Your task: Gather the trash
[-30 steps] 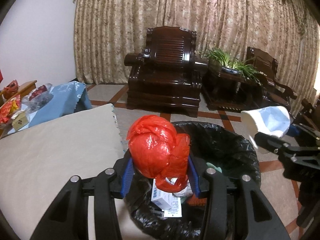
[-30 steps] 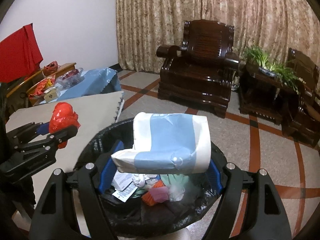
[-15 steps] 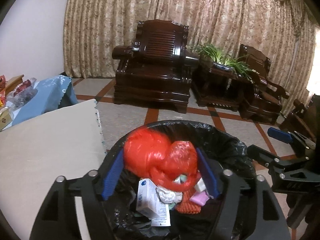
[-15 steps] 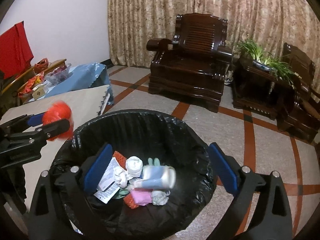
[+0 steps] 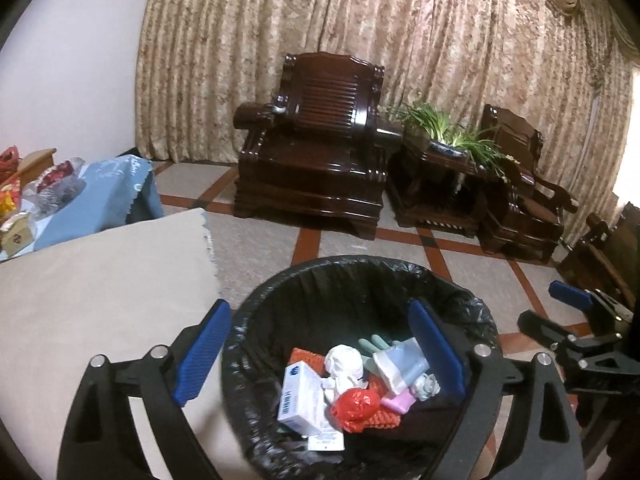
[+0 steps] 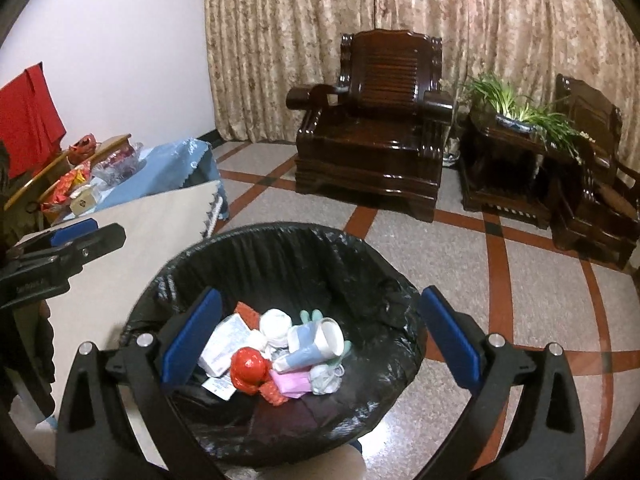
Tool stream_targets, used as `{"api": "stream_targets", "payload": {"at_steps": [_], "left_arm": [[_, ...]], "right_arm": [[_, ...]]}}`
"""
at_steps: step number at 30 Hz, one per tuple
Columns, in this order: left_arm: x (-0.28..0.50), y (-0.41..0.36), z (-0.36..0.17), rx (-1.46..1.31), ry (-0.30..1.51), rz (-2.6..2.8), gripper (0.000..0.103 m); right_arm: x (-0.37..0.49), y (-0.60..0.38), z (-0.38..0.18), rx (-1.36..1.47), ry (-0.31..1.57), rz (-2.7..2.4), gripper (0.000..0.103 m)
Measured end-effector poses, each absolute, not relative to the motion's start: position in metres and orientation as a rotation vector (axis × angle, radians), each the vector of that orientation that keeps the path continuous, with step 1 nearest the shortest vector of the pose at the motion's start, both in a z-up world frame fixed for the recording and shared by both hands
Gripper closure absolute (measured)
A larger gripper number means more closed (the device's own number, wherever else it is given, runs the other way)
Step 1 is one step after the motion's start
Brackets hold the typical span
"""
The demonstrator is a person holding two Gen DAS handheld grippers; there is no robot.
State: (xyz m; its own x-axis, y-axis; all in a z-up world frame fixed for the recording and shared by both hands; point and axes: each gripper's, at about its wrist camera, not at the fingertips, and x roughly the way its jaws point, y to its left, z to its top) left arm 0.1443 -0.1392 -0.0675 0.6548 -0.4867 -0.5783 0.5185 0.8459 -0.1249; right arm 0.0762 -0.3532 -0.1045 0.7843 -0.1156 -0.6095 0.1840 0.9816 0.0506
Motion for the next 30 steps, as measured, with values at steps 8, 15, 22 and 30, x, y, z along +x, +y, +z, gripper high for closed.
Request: {"api": "stream_targets", "payload": {"at_steps": [8,15,22,30], "left_arm": [[0.12,-0.1,-0.054,0.067,0.65,-0.489,0.006],[0.098,-0.063,-0.045,0.056,0.664,-0.407,0.006],[0.077,-0.043,-0.028,0.072,0.634,-0.347,0.006],[0.059,-0.028,-0.008,0.045,0.608,-0.317,0.006]], "right_arm": [[0.066,-0.324,-0.074,0.111,0.611,-0.099,0.005],[0.058,-0.285,-0.053,0.076,0.61,-0.024,0.005],[0.05,-0.257,-0.035,0.074,0.608,0.023,0.005],[0.04,-0.238,-0.021,0.056,0.607,0.04,0.005]]}}
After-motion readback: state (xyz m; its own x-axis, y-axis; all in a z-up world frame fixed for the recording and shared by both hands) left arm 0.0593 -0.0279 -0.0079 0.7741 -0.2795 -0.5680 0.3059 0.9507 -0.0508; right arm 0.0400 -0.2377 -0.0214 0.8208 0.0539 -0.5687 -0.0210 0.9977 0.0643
